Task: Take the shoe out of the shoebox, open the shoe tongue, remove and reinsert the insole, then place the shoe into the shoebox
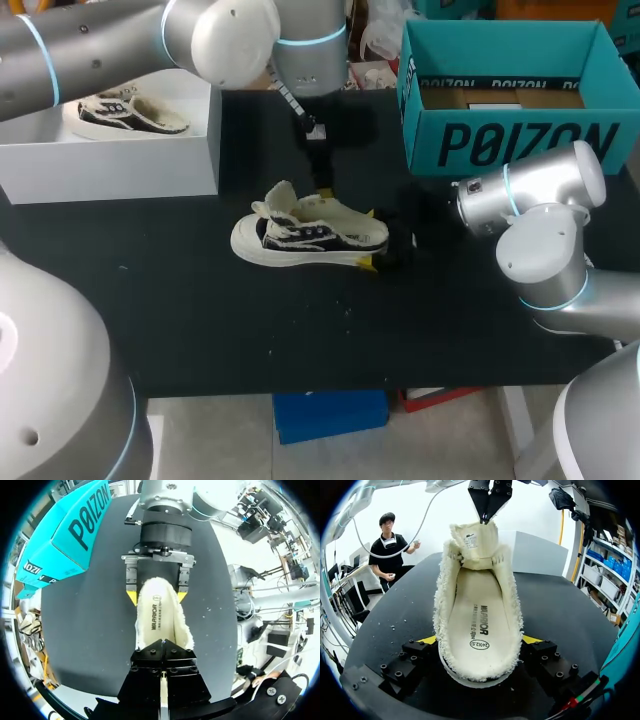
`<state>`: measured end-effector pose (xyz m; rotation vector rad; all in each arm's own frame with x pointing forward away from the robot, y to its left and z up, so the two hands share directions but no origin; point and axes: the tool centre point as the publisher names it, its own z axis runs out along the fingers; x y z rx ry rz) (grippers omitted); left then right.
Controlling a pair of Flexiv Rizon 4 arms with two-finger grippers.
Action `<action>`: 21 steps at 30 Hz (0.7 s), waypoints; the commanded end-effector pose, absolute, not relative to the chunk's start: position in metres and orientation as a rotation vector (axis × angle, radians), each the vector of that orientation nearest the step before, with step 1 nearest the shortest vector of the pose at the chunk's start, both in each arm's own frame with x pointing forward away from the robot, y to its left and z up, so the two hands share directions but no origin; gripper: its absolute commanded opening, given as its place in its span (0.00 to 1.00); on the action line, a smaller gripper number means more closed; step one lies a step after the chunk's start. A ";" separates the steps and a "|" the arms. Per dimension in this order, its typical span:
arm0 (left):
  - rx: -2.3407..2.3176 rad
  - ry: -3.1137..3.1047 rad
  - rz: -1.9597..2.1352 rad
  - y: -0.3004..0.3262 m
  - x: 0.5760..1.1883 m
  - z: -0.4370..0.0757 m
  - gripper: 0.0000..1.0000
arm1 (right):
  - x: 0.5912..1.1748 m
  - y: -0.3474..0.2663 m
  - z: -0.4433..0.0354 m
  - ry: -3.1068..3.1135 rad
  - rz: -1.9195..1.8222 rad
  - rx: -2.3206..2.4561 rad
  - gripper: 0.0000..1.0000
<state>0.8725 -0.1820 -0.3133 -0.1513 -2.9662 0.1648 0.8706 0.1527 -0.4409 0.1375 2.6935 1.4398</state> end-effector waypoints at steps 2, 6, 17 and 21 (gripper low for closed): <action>-0.146 -2.915 0.172 -0.184 0.881 -0.327 0.00 | 0.872 0.152 -0.442 2.696 1.436 0.141 0.00; -0.145 -2.903 0.162 -0.184 0.877 -0.333 0.00 | 0.872 0.152 -0.442 2.696 1.436 0.141 0.00; -0.113 -2.868 0.175 -0.179 0.866 -0.347 0.00 | 0.872 0.152 -0.442 2.696 1.436 0.141 0.00; -0.099 -2.859 0.170 -0.179 0.862 -0.353 0.00 | 0.872 0.152 -0.442 2.696 1.436 0.141 0.00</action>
